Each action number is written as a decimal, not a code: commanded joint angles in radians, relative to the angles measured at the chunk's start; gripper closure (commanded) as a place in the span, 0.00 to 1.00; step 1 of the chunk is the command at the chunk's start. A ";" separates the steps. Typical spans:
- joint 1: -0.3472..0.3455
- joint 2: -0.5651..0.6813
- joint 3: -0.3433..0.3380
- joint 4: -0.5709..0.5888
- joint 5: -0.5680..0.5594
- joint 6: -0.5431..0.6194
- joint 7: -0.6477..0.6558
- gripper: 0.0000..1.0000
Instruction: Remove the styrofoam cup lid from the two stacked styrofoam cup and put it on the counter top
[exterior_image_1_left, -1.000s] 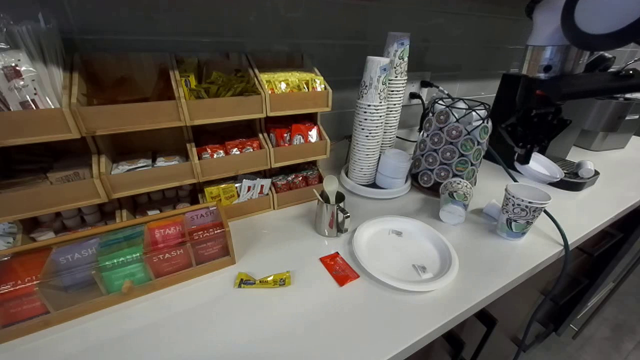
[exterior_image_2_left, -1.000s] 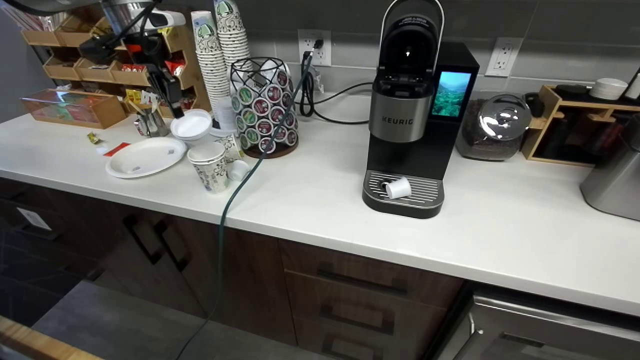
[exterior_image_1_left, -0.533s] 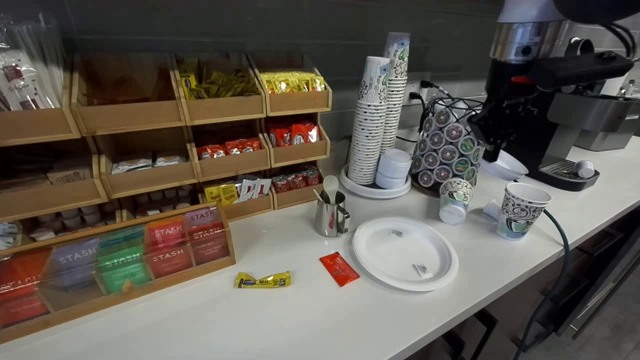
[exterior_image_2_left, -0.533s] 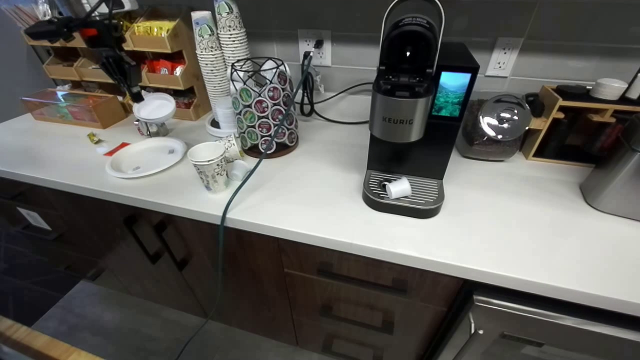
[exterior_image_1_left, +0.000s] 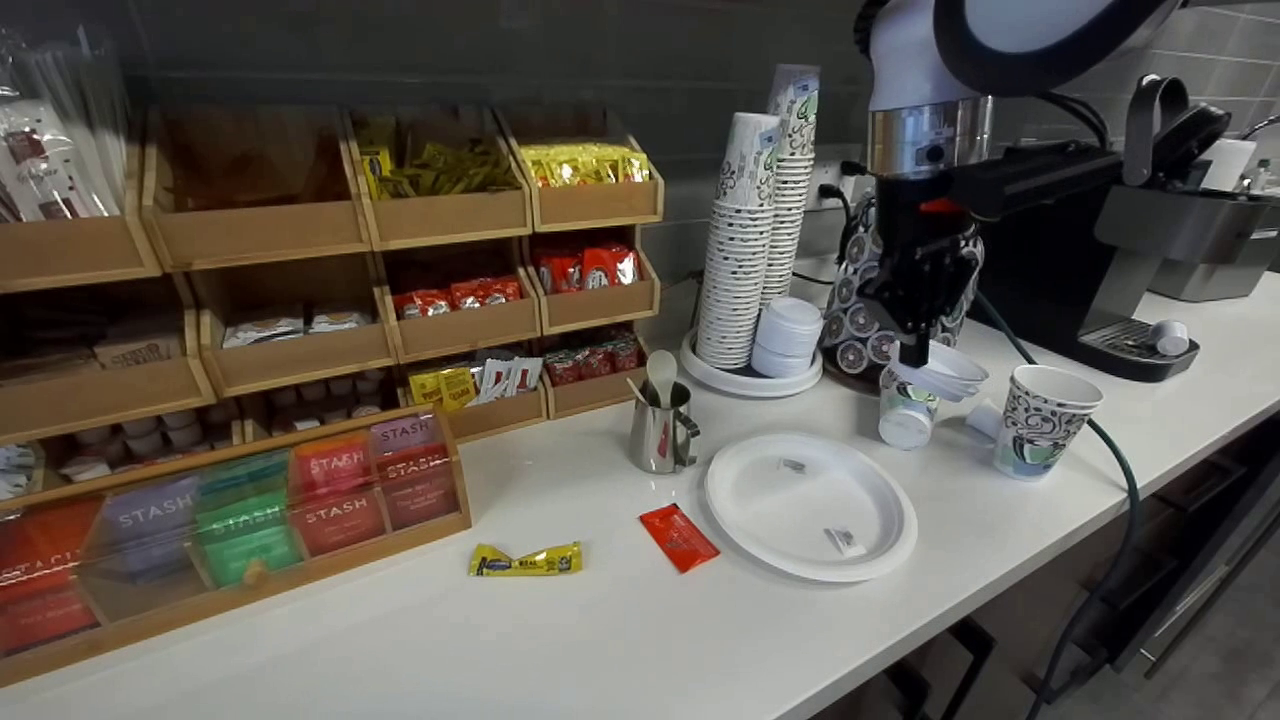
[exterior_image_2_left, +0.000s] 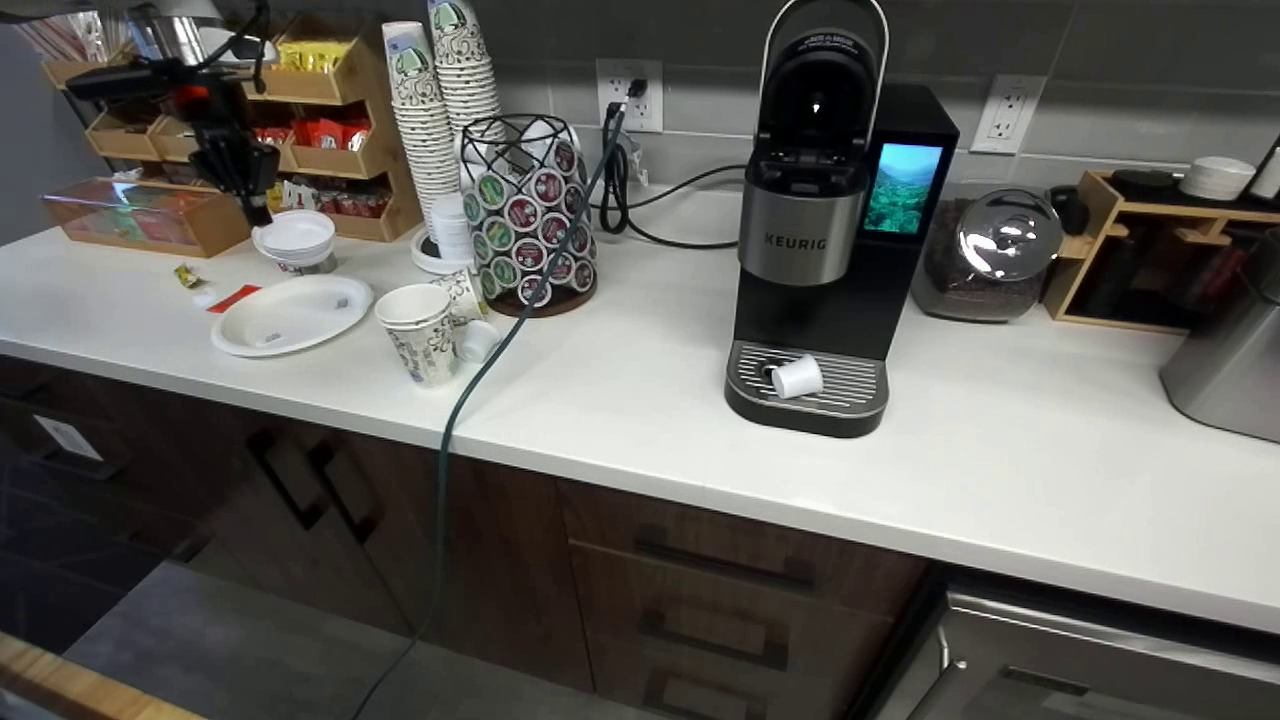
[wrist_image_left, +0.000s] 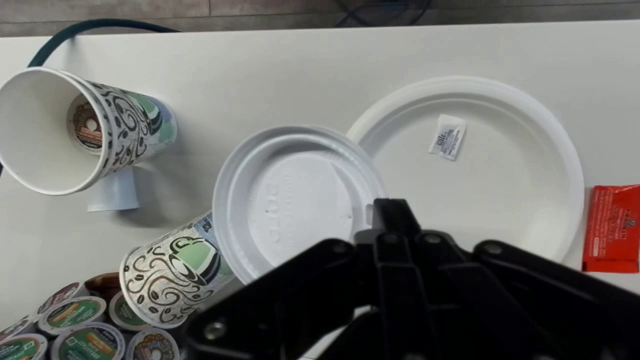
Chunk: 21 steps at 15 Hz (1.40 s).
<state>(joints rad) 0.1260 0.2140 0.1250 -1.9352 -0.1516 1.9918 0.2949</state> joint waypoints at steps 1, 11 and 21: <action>0.013 0.003 -0.015 0.004 0.004 -0.002 -0.004 0.99; 0.026 0.217 -0.045 0.293 -0.054 -0.218 -0.051 1.00; 0.056 0.391 -0.098 0.588 -0.152 -0.231 -0.095 1.00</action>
<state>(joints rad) 0.1594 0.5456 0.0352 -1.4420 -0.2963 1.7779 0.2265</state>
